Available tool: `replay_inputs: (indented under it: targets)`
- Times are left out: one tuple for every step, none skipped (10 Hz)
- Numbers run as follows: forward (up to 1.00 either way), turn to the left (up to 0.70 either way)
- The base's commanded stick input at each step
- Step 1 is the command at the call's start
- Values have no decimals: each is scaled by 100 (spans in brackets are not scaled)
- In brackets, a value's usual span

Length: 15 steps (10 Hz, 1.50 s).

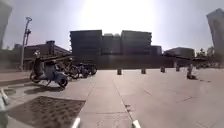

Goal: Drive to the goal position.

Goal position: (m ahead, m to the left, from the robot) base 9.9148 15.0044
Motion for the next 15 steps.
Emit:
replay_inputs:
  targets:
    - [100,0]
    - [100,0]
    - [100,0]
    - [100,0]
    - [100,0]
    - [100,0]
    - [100,0]
    - [100,0]
    - [100,0]
    - [100,7]
    - [100,25]
    - [100,36]
    - [100,40]
    - [100,0]
    - [100,0]
